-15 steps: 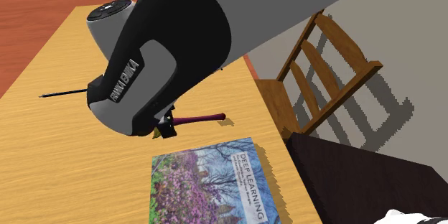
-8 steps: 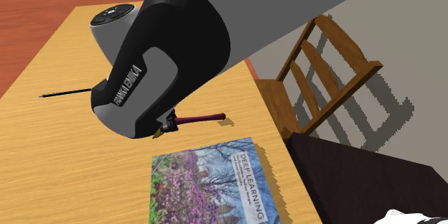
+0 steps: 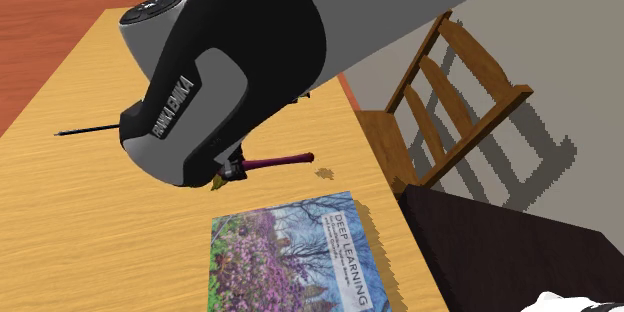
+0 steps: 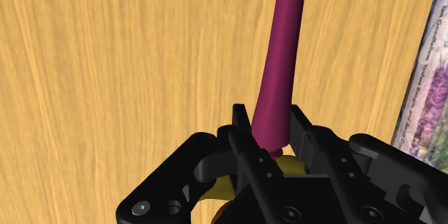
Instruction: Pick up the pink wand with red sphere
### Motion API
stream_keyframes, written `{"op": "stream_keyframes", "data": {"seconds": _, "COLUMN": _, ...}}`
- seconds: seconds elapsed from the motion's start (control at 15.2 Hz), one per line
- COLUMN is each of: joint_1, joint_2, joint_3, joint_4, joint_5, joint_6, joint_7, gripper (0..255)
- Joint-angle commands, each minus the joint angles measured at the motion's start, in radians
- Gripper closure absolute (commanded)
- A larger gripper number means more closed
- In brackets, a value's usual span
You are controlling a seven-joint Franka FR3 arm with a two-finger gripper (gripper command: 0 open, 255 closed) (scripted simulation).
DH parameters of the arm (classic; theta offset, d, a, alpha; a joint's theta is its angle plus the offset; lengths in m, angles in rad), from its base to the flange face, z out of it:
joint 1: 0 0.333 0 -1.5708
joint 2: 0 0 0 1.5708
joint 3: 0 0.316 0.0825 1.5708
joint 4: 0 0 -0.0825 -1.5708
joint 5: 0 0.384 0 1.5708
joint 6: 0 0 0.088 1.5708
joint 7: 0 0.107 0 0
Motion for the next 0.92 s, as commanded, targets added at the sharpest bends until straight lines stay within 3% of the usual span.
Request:
{"op": "stream_keyframes", "data": {"seconds": 0.0, "joint_1": 0.003, "joint_2": -0.022, "joint_3": -0.002, "joint_4": -0.005, "joint_5": -0.003, "joint_6": -0.016, "joint_7": 0.002, "gripper": 255}}
{"op": "stream_keyframes", "data": {"seconds": 0.86, "joint_1": 0.012, "joint_2": -0.117, "joint_3": -0.013, "joint_4": 0.015, "joint_5": -0.019, "joint_6": -0.131, "joint_7": 0.005, "gripper": 255}}
